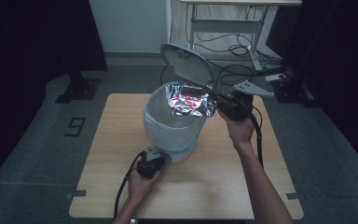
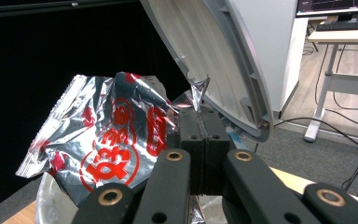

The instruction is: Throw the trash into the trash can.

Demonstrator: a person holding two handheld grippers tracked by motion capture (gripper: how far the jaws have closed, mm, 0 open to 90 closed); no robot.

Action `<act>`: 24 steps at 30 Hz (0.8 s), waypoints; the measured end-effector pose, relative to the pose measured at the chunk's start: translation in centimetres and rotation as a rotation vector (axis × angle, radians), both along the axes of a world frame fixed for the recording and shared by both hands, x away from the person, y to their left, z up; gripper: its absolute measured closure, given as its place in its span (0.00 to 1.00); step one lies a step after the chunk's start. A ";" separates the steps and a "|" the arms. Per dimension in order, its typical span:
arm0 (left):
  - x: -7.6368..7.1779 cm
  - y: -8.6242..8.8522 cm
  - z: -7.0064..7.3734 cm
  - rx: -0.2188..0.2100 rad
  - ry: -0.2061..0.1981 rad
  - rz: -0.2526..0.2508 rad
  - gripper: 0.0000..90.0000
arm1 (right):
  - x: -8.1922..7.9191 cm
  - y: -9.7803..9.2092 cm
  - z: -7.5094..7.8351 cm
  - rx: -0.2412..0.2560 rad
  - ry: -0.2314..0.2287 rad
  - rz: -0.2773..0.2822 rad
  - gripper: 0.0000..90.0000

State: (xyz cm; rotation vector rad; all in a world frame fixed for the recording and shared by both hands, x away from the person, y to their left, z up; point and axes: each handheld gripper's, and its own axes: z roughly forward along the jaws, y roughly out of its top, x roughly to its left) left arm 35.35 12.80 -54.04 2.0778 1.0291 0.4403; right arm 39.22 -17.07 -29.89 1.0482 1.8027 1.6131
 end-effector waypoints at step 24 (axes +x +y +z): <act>0.0 0.0 0.0 -0.001 -0.003 0.000 1.00 | 1.7 3.3 -0.1 -0.014 -0.007 -0.007 0.99</act>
